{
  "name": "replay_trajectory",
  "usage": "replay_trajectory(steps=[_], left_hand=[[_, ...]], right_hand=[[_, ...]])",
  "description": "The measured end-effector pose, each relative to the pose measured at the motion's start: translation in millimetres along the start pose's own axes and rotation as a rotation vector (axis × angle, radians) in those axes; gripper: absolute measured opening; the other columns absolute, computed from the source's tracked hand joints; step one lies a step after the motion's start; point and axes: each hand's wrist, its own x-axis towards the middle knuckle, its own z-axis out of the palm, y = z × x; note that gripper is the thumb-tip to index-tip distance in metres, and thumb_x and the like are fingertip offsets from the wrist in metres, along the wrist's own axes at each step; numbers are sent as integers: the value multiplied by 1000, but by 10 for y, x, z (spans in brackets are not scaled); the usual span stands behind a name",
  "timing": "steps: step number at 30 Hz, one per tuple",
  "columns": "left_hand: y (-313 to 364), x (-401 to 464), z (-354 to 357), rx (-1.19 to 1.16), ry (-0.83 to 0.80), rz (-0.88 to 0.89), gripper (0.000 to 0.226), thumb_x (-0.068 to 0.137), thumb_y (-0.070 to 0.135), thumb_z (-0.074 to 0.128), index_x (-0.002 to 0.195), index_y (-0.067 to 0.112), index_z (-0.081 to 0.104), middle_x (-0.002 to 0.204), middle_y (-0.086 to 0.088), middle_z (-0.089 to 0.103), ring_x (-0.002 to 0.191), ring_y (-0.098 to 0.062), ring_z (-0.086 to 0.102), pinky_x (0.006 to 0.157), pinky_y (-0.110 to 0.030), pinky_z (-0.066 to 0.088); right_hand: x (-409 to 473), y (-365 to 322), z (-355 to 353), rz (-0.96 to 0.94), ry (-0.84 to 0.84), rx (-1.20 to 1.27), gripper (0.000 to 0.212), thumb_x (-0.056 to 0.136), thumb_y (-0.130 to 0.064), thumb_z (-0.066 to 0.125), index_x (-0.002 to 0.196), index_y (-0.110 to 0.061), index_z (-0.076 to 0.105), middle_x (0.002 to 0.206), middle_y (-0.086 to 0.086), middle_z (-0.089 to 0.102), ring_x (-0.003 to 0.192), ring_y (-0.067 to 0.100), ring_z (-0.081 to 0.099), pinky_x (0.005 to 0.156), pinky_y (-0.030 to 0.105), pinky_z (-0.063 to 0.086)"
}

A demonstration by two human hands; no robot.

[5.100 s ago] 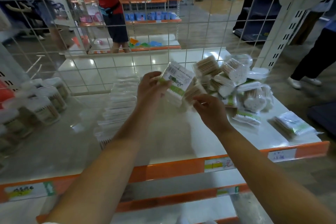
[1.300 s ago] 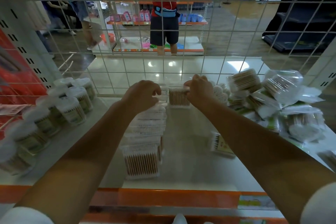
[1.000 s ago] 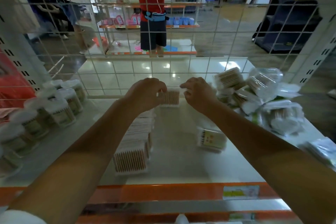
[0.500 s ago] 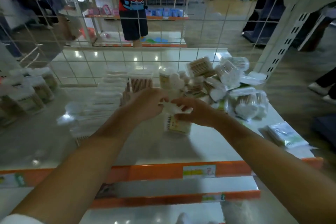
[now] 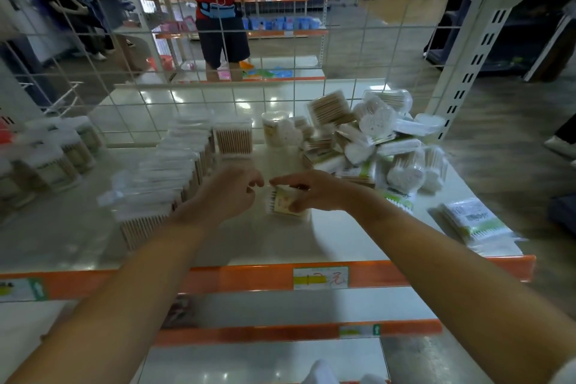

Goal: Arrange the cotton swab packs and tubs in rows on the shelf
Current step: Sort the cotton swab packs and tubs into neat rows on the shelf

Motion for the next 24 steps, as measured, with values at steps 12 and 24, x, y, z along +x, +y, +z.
replay_trajectory(steps=[12,24], left_hand=[[328,-210,83,-683,87,-144,51,81,0,61,123,26,47,98,5,59,93,-14,59,82,-30,49],[896,-172,144,-1110,97,-240,79,58,15,82,122,37,41,105,-6,61,94,-19,64,80,-35,55]], right_hand=[[-255,74,67,-236,516,547,82,72,7,71,141,-20,35,115,5,52,87,7,55,71,18,52],[-581,40,113,-215,717,601,70,69,-2,78,117,-38,42,95,-12,56,86,3,56,64,14,51]])
